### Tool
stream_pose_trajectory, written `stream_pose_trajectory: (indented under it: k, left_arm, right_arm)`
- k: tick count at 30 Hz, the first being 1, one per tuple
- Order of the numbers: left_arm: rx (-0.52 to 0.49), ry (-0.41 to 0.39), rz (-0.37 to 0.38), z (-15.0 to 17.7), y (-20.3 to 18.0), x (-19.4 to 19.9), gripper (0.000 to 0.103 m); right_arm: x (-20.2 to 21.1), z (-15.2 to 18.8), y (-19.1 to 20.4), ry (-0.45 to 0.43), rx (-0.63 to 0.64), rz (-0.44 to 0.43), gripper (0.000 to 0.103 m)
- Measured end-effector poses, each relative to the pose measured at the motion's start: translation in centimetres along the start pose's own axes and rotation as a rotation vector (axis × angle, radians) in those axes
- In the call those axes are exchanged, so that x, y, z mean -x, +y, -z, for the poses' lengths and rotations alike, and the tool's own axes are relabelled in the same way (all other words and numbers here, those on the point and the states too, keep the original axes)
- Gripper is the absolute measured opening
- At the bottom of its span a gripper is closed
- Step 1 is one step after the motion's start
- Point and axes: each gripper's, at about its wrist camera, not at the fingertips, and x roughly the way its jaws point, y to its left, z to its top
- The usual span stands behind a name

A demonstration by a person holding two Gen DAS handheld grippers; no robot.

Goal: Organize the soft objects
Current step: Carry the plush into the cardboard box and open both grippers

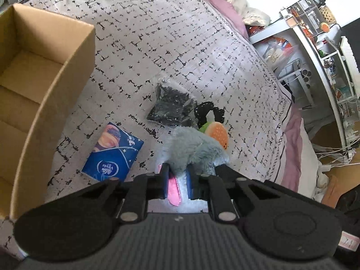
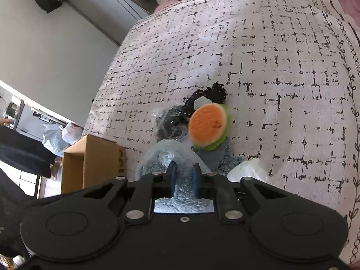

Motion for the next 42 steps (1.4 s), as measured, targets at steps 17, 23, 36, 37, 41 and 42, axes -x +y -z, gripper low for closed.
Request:
stream_pose_trajectory:
  k: [17,23,36,37,41,42]
  left_arm:
    - [-0.009,-0.06,0.015,0.0,0.8,7.3,0.014]
    - [-0.001,-0.09,0.026,-1.0,2.0,9.8,0.014]
    - [0.035,-0.151,0.012,-3.3,6.1,15.0,0.014]
    - [0.043,-0.156,0.01,-3.5,6.6,15.3,0.014]
    - [0.065,-0.168,0.0,-4.1,8.4,16.3,0.014]
    - [0.07,-0.17,-0.002,-4.3,8.8,16.5,0.014]
  right_arm:
    - [3.5,1.2,6.2,-0.027,0.085,-0.025,0.014]
    - [3.8,1.0,9.4,-0.038,0.126,-0.035,0.014]
    - [2.7,1.7,16.3,-0.026,0.181,-0.076,0.014]
    - [2.5,1.7,16.7,-0.023,0.186,-0.078,0.014]
    - [1.4,2.2,18.9,-0.004,0.215,-0.084,0.014]
    - [1.2,2.3,19.3,0.0,0.218,-0.087,0.014]
